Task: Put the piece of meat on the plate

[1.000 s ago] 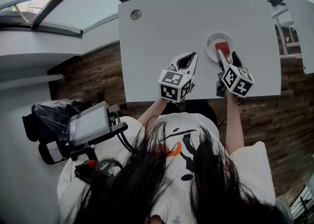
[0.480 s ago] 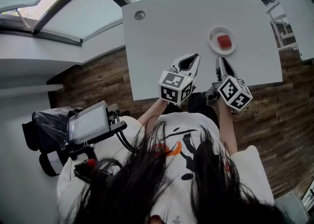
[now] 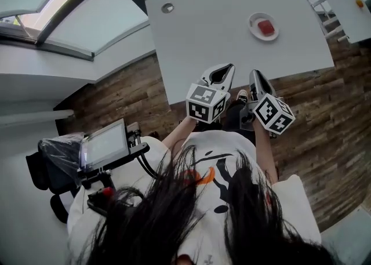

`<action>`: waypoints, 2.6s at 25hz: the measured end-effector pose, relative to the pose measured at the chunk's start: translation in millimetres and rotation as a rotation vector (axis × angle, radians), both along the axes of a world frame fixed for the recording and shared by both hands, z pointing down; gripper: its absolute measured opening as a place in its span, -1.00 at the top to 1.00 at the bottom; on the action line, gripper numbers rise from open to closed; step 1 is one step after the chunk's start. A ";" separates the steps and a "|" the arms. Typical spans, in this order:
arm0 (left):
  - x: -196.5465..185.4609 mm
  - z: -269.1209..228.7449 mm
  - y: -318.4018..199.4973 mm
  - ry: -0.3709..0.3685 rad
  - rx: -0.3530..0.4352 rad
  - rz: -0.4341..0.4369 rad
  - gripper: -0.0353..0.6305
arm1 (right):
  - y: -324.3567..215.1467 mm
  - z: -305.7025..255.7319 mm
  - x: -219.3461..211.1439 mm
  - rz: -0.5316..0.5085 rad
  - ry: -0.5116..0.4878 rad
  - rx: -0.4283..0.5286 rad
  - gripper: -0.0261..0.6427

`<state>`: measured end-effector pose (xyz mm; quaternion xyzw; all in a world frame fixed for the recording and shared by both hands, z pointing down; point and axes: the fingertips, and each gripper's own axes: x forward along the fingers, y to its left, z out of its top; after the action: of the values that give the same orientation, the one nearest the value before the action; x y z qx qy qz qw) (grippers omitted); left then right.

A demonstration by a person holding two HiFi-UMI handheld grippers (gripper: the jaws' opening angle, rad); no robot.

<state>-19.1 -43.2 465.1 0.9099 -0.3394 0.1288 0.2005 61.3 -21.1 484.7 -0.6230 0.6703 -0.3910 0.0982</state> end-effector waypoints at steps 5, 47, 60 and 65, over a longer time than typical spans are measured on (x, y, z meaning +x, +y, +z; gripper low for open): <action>47.4 13.4 -72.2 -0.021 -0.036 -0.051 0.88 | -65.9 13.4 46.3 -0.061 -0.021 -0.058 0.78; 25.2 19.5 -65.0 -0.054 -0.062 -0.091 0.88 | -77.2 28.5 15.8 -0.149 -0.030 -0.075 0.78; 17.3 24.4 -61.3 -0.079 -0.063 -0.089 0.88 | -71.2 38.2 8.6 -0.123 -0.074 -0.098 0.78; 20.5 24.1 -58.7 -0.072 -0.080 -0.089 0.88 | -61.7 34.9 3.7 -0.132 -0.085 -0.114 0.78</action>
<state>1.4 -101.9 489.1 0.8799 -0.3813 0.1660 0.2298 65.0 -82.9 519.6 -0.5651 0.6817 -0.4601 0.0651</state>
